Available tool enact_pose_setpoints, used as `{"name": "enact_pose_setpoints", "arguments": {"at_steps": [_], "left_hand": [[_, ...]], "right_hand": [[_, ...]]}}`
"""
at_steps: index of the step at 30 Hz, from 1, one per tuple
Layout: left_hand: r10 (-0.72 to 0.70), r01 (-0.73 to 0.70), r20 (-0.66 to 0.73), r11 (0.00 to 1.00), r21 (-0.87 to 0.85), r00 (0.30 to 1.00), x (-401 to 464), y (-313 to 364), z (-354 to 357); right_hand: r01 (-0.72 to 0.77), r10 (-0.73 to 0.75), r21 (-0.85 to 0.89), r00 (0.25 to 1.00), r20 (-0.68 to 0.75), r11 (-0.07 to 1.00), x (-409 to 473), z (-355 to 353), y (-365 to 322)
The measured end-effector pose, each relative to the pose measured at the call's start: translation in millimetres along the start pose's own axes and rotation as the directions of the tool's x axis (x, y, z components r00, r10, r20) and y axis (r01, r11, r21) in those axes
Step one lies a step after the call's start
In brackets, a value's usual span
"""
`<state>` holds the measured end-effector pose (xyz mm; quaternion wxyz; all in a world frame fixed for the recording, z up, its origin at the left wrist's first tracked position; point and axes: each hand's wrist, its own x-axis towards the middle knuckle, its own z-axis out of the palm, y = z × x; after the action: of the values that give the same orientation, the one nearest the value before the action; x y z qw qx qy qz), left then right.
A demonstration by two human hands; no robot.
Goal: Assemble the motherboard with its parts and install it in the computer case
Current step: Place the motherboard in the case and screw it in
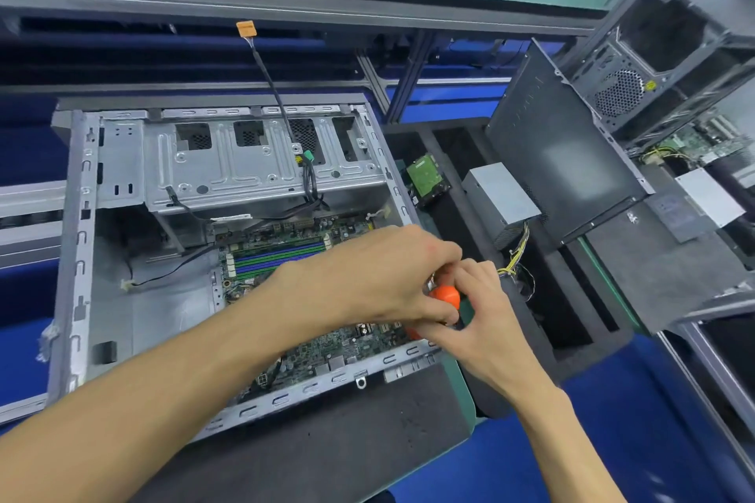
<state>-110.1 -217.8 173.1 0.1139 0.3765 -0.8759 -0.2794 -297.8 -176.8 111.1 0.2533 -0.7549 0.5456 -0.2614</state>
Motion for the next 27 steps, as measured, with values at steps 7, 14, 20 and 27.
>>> {"name": "enact_pose_setpoints", "arguments": {"at_steps": [7,14,20,27], "left_hand": [[0.073,-0.075,0.133,0.997,0.005,0.988,1.4,4.2,-6.7],[0.039,-0.046,0.080,0.994,0.095,0.996,7.1,15.3,-1.6],[0.027,-0.028,0.097,1.000,0.009,0.995,3.4,12.4,-7.9],[0.000,-0.009,0.109,0.997,0.079,0.994,10.4,20.8,-7.7]], "right_hand": [[0.043,-0.049,0.127,0.998,0.044,0.991,-9.1,-9.1,-1.3],[-0.013,0.015,0.099,1.000,-0.020,0.995,-4.1,-1.8,-2.2],[-0.011,0.015,0.185,1.000,-0.020,0.983,-11.8,-7.5,3.6],[-0.088,0.097,0.173,0.994,-0.048,0.981,-11.3,-3.8,1.5]]}}
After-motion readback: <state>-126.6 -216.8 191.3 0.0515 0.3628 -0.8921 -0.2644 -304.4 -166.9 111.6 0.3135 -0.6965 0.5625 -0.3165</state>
